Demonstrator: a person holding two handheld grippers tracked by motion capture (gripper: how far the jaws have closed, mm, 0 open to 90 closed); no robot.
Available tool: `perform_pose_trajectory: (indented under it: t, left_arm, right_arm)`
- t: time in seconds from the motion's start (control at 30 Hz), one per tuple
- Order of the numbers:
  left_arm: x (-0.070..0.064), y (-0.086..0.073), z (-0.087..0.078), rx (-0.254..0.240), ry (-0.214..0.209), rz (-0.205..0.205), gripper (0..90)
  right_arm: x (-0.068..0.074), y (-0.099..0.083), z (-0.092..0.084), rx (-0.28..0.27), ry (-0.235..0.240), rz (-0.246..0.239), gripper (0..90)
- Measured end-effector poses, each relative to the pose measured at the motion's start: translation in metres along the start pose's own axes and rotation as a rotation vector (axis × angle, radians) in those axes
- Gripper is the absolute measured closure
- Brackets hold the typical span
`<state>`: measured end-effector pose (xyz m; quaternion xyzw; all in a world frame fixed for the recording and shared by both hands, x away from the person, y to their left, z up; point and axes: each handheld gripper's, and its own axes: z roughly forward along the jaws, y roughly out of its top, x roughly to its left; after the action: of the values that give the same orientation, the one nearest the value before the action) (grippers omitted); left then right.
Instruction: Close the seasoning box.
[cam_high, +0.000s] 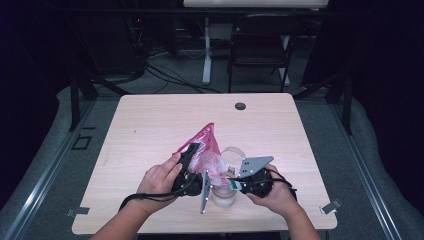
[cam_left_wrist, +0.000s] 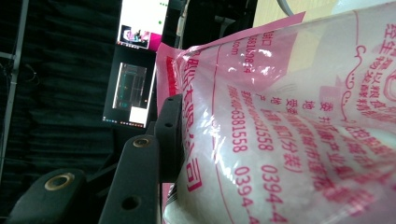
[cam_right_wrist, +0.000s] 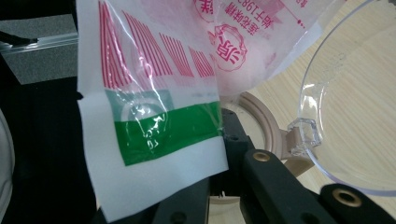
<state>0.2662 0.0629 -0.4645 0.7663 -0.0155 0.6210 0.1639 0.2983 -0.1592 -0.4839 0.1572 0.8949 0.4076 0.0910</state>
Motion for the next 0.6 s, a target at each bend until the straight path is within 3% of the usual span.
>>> perform_pose_trajectory:
  t: [0.6]
  left_arm:
    - [0.0003,-0.0004,-0.0001,0.0,-0.004,0.001,62.9]
  right_arm:
    - [0.0002,0.0,0.0005,0.002,-0.004,-0.003,90.0]
